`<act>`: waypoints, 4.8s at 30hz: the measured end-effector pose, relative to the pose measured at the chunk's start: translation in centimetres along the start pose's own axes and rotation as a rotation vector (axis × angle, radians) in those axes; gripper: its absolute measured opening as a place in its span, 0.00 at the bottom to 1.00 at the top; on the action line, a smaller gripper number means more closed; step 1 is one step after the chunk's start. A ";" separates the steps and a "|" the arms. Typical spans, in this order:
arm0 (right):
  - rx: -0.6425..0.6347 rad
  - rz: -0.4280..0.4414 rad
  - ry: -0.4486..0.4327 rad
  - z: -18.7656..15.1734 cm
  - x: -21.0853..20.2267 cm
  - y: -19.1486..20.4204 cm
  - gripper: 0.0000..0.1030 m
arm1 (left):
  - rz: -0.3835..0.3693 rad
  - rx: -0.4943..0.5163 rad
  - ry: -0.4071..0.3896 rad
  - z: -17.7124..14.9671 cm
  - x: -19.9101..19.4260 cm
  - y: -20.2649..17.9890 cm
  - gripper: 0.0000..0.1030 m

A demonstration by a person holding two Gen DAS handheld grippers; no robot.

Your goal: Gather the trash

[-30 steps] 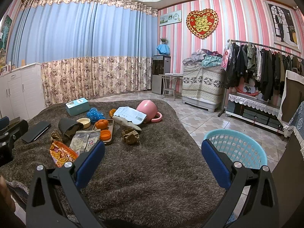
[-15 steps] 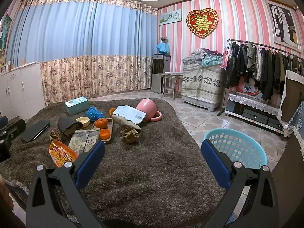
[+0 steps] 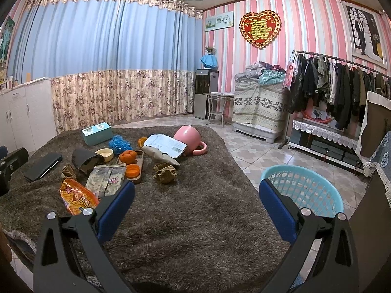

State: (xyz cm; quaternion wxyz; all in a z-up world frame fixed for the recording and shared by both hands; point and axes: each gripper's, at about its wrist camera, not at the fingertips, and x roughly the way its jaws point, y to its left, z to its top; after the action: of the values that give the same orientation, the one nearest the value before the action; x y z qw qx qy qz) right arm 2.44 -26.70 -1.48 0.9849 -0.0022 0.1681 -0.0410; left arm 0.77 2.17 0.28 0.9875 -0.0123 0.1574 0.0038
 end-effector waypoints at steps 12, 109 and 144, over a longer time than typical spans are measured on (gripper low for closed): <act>0.012 0.014 0.016 -0.9 0.4 -1.0 0.96 | 0.011 -0.006 0.022 0.3 0.9 1.1 0.95; 0.067 0.086 0.141 4.5 9.5 -3.6 0.46 | -0.037 0.106 0.155 7.7 15.0 0.2 0.73; 0.357 -0.376 0.124 0.8 6.5 -26.6 0.46 | -0.503 0.185 0.160 6.3 13.0 -28.4 0.73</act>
State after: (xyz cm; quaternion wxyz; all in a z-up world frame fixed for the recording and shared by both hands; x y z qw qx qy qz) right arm 6.72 -53.77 -2.36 0.9327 0.1427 0.2149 -0.2521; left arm 15.44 -25.97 2.89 0.9387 0.0391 0.2263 -0.2570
